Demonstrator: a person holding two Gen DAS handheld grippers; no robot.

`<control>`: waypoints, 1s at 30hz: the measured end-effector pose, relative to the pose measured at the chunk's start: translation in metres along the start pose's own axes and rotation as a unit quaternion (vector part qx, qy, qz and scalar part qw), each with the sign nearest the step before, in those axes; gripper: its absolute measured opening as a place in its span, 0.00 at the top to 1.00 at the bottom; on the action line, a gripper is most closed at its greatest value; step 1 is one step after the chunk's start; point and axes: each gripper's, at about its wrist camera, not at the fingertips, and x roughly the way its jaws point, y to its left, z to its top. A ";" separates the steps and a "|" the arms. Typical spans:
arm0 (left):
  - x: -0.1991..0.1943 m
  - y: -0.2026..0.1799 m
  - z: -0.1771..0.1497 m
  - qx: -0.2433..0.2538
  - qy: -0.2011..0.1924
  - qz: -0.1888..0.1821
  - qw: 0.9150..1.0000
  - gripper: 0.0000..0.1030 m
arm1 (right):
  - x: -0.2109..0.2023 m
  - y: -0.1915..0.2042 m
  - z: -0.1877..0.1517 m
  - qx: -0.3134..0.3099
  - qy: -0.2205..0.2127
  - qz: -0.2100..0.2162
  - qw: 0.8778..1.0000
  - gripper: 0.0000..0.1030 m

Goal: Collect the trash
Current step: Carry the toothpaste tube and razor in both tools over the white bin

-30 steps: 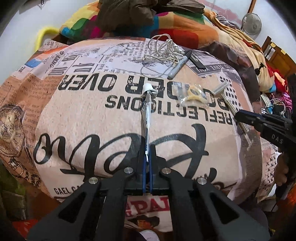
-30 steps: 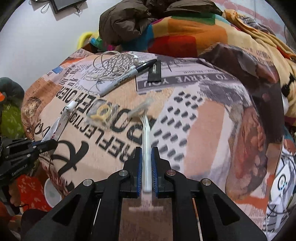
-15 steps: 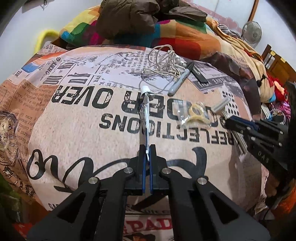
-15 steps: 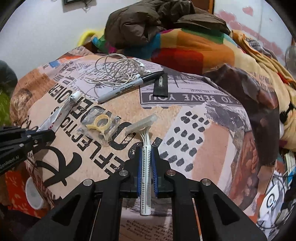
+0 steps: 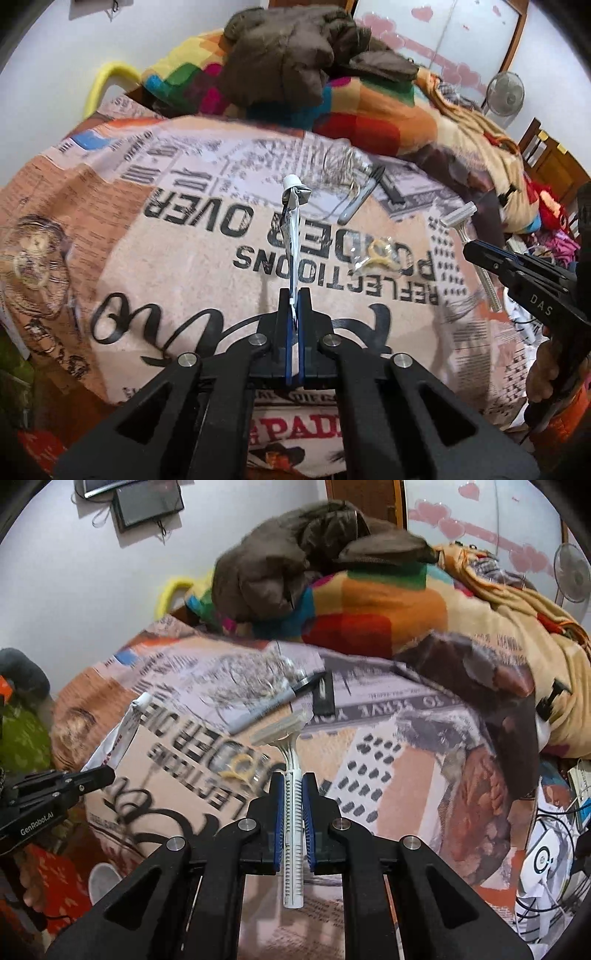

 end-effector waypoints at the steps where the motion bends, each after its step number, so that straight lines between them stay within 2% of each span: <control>1: -0.010 0.001 0.001 -0.001 -0.007 -0.001 1.000 0.99 | -0.005 0.003 0.002 -0.002 -0.005 0.001 1.000 0.91; 14: -0.126 0.027 -0.008 -0.010 -0.084 0.013 0.996 0.99 | -0.077 0.072 0.023 -0.036 -0.071 0.032 0.996 0.91; 23: -0.201 0.075 -0.040 -0.036 -0.125 0.046 0.990 0.99 | -0.109 0.142 0.023 -0.071 -0.093 0.077 0.990 0.91; 30: -0.257 0.125 -0.076 -0.068 -0.150 0.087 0.982 0.99 | -0.120 0.210 0.013 -0.108 -0.090 0.124 0.982 0.91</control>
